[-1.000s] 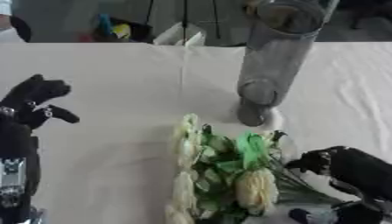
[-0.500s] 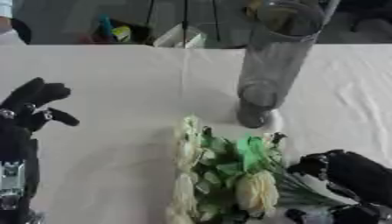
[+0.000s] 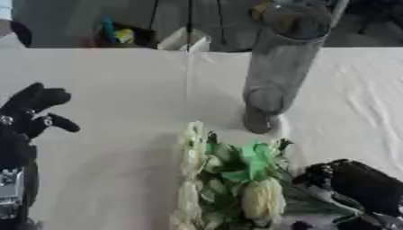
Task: Arrange flowers into the vase.
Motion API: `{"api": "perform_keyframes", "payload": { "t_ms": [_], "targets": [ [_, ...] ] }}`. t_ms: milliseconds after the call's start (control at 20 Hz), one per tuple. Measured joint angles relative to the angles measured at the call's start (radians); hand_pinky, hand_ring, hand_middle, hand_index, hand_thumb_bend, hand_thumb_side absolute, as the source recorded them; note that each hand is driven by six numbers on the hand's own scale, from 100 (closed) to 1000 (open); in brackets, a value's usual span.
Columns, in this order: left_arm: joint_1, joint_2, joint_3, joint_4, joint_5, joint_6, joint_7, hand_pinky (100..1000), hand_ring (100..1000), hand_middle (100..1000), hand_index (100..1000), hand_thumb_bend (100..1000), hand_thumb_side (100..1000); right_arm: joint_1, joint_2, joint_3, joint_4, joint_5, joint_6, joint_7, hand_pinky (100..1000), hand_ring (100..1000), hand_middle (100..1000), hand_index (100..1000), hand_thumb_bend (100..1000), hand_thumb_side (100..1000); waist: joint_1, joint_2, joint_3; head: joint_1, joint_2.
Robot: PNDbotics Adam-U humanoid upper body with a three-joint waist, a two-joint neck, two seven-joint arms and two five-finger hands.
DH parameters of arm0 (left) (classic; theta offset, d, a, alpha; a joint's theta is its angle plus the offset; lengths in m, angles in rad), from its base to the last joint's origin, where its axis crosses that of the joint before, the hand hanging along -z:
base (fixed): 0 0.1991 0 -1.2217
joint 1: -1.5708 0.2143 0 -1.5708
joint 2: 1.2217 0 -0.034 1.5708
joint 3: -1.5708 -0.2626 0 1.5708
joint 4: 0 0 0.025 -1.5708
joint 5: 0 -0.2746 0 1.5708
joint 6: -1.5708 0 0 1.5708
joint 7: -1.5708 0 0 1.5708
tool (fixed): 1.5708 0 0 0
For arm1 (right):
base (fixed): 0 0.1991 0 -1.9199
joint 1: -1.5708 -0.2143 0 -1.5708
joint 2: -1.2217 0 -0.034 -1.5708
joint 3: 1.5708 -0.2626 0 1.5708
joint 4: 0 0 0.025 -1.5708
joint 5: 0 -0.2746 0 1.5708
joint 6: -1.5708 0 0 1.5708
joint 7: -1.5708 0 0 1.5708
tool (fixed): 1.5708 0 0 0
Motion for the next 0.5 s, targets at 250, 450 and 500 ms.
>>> {"api": "perform_keyframes", "payload": {
  "t_ms": [250,450,500],
  "targets": [
    [0.000,0.000,0.000,0.000,0.000,0.000,-0.001,484,762,723,894,116,1000,-0.004,0.003,0.001,0.006,0.008,0.002,-0.002,537,455,572,799,470,847,0.000,0.000,0.000,-0.001,0.000],
    [0.000,0.000,-0.001,0.000,0.000,0.003,-0.005,484,762,722,894,116,1000,-0.005,0.013,0.002,0.013,0.013,0.007,-0.013,539,440,562,780,447,836,0.000,0.000,0.000,-0.002,-0.001],
    [0.000,0.000,-0.001,0.000,0.000,0.003,-0.005,484,763,722,894,116,1000,-0.006,0.015,0.002,0.015,0.013,0.009,-0.016,536,438,561,779,443,835,0.000,0.000,0.000,-0.003,-0.001]
  ]
}}
